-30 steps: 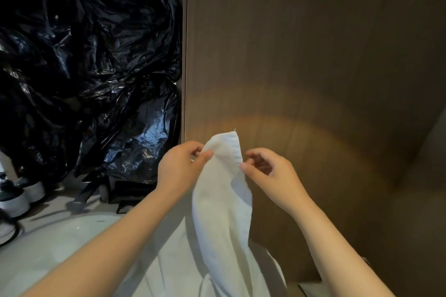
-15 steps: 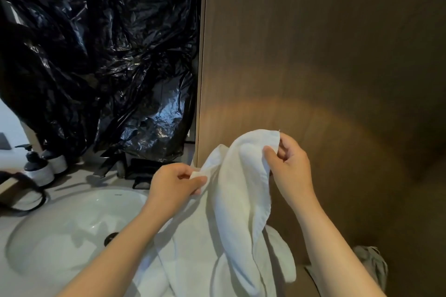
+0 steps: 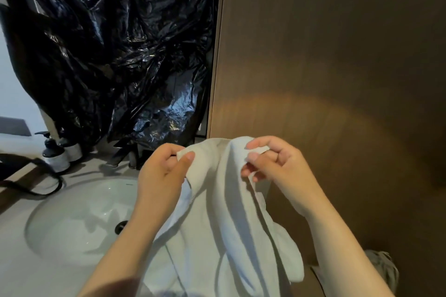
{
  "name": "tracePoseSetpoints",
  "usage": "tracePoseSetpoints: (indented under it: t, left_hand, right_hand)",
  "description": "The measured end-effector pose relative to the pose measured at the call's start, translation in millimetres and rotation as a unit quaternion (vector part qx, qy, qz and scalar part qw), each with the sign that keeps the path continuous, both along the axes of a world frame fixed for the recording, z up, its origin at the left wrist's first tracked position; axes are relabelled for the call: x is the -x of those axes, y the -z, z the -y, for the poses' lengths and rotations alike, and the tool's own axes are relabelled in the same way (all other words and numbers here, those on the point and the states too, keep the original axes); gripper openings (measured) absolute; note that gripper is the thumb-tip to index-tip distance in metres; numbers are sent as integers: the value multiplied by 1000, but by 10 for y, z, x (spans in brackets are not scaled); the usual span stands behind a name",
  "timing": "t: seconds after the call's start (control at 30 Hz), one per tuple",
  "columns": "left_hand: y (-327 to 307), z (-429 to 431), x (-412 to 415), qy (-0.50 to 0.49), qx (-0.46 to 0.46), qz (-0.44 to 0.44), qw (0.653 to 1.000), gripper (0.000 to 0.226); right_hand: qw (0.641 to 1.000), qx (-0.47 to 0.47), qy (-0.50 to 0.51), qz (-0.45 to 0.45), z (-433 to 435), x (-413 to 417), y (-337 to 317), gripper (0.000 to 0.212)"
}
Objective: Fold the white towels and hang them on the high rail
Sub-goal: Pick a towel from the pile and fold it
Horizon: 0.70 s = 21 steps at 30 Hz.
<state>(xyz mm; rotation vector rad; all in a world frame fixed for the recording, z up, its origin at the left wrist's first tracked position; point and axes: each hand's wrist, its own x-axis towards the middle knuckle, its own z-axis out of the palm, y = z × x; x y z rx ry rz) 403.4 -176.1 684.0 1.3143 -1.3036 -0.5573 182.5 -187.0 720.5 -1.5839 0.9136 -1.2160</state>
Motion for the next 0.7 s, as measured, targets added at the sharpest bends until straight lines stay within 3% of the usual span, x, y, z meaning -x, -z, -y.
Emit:
tracePoseSetpoints:
  t: [0.07,0.17,0.27,0.53,0.7]
  left_hand:
    - [15,2,13,29,-22,-26,999,6]
    - [123,-5,50,34,-53,-55,997,6]
    - [254,-33,102,23,-71,-81,994,7]
    - [348,-38,225,5,-92,-109,990,11]
    - [351,-68,302,70,-71,-110,989,9]
  right_hand:
    - [998,-35,-31,-34,20,-23,109,20]
    - [997,-37,29,-61,87,-29,266,14]
    - [993,-4,84,-88,126,-28,389,12]
    - [983,64,111,-135,104,-183,536,15]
    - [979,118,117,-115,81,-223,421,17]
